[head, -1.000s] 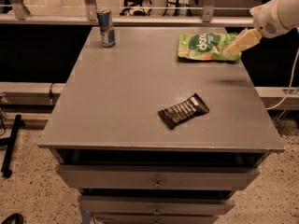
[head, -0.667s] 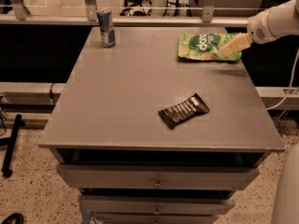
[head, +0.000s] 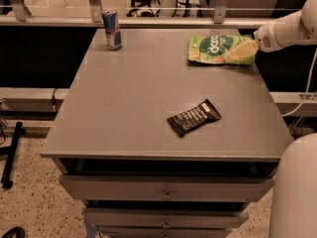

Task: Move green rice chip bag near rxbar chocolate

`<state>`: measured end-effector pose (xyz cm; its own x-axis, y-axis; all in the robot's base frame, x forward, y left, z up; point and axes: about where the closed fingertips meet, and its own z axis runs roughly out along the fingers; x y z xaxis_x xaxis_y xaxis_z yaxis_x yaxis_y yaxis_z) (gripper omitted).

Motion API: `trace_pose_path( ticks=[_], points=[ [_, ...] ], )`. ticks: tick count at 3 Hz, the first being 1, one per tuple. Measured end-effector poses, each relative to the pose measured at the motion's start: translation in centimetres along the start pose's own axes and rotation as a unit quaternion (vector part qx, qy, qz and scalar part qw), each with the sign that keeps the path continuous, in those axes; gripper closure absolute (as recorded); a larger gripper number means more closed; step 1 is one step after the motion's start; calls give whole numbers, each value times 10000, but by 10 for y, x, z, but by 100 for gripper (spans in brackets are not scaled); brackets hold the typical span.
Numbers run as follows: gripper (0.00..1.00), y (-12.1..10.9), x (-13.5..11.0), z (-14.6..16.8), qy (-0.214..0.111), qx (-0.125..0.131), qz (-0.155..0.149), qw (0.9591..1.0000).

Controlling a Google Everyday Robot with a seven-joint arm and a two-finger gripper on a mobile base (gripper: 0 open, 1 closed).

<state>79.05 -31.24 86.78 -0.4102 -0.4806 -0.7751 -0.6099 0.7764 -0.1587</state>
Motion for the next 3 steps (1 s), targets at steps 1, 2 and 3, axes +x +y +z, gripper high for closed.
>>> trace_pose_path(
  ticks=[1,2,3],
  points=[
    [38,7,1,10,94,-212,148,9996],
    [61,12,4,14,199,-385,260,9987],
    [83,31,-10,5,141,-714,143,9972]
  ],
)
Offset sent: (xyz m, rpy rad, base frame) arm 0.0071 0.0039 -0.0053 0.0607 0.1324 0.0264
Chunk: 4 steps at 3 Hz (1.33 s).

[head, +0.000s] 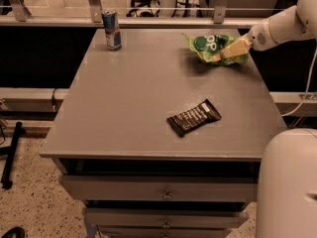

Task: Move green rice chip bag near rxbar chocolate

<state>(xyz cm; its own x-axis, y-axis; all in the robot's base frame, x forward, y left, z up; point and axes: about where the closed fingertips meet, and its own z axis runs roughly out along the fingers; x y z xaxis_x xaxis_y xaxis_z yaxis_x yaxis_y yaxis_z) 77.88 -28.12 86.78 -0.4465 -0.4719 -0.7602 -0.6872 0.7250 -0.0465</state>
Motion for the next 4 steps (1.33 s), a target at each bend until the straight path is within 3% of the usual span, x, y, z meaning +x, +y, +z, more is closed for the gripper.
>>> trace_pose_path(
  ticks=[1,2,3,4],
  points=[
    [100,28,-24,-23,-70,-254,-283,9993],
    [100,62,-55,-72,-155,-97,-345,9992],
    [100,91,-68,-99,-173,159,-165,9996],
    [100,136,-64,-99,-66,382,260,9989]
  ],
)
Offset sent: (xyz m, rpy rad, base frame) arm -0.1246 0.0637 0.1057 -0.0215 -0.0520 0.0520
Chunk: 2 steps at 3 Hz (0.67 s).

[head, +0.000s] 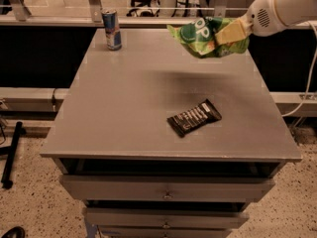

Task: Move green rice chip bag near rxbar chocolate

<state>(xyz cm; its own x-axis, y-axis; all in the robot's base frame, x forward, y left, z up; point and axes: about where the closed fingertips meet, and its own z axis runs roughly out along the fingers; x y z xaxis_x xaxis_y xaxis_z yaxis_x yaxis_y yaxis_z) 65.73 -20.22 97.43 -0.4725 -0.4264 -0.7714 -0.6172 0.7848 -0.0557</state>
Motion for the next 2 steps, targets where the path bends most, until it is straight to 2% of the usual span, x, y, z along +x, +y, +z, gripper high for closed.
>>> trace_pose_path(
  ticks=[1,2],
  points=[
    [100,37,50,33,516,8,534,9972],
    [100,54,84,53,832,75,891,9925]
  ],
)
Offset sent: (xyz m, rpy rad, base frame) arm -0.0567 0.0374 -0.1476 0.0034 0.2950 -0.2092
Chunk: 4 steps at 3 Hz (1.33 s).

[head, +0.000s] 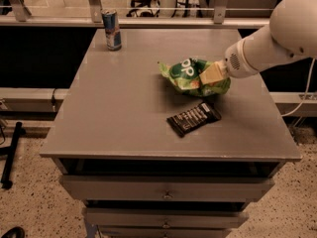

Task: Move green rice chip bag near rxbar chocolate

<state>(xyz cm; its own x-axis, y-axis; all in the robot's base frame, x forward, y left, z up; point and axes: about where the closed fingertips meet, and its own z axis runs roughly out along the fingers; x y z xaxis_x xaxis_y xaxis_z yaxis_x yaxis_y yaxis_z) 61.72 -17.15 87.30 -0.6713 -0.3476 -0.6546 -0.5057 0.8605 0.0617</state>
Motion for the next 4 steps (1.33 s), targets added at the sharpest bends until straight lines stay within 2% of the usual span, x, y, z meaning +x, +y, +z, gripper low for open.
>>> trace_pose_path(
  ticks=[1,2,4],
  points=[
    [84,-1,20,1,131,201,300,9993],
    [61,-4,31,-6,195,376,453,9981],
    [1,-12,40,-20,213,425,503,9976]
  ],
)
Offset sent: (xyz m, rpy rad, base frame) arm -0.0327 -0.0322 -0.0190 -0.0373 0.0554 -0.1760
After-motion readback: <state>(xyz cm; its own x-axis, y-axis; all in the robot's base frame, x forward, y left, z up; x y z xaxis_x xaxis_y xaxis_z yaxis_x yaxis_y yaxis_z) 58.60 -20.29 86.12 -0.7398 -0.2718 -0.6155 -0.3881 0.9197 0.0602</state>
